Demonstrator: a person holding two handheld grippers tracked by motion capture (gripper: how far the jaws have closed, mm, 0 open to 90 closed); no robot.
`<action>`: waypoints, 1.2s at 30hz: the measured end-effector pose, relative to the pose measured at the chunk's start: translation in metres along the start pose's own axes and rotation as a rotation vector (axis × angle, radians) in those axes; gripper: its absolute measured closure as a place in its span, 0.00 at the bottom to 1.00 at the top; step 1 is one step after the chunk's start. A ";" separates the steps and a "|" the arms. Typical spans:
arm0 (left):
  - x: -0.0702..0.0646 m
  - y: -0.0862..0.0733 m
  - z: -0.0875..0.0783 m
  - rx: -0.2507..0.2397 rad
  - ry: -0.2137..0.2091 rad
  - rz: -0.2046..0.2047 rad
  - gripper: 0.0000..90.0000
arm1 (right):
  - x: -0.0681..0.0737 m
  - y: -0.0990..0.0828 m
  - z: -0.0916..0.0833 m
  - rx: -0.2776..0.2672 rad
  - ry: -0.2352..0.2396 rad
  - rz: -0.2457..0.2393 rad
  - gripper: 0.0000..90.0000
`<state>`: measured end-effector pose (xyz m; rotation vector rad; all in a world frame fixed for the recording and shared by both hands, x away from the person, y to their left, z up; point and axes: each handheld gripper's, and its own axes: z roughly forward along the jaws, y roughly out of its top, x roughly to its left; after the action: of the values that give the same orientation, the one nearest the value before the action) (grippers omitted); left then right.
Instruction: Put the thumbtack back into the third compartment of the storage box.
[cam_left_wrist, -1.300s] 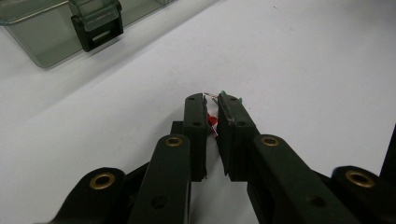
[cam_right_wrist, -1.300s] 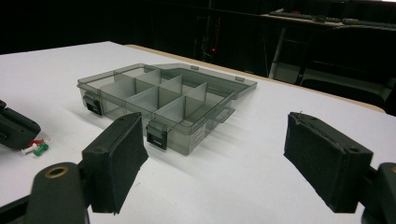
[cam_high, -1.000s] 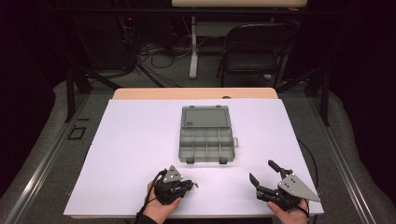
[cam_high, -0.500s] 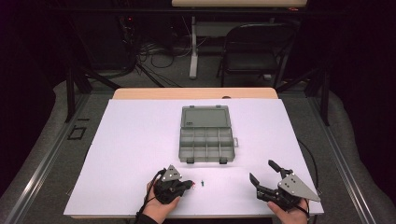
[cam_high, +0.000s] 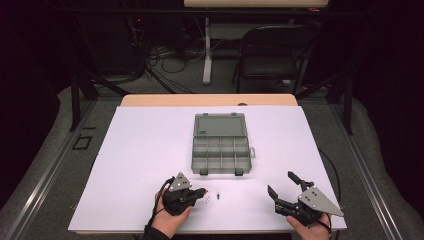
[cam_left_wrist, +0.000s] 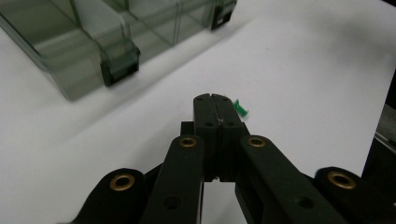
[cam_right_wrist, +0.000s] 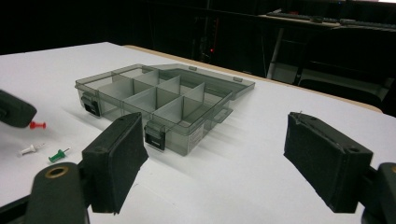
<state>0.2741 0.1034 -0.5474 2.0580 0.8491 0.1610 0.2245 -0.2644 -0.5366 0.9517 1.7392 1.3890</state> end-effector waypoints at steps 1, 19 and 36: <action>0.000 0.004 -0.002 -0.012 0.005 0.006 1.00 | 0.000 0.000 0.000 0.000 -0.001 0.000 0.22; 0.017 0.072 -0.019 -0.136 0.026 -0.018 1.00 | 0.000 0.000 0.000 -0.002 0.001 0.003 0.22; 0.031 0.127 0.008 -0.093 0.051 -0.008 1.00 | 0.000 -0.001 0.001 0.004 0.003 0.008 0.22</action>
<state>0.3657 0.0690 -0.4602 1.9705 0.8652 0.2453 0.2250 -0.2644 -0.5376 0.9599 1.7434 1.3930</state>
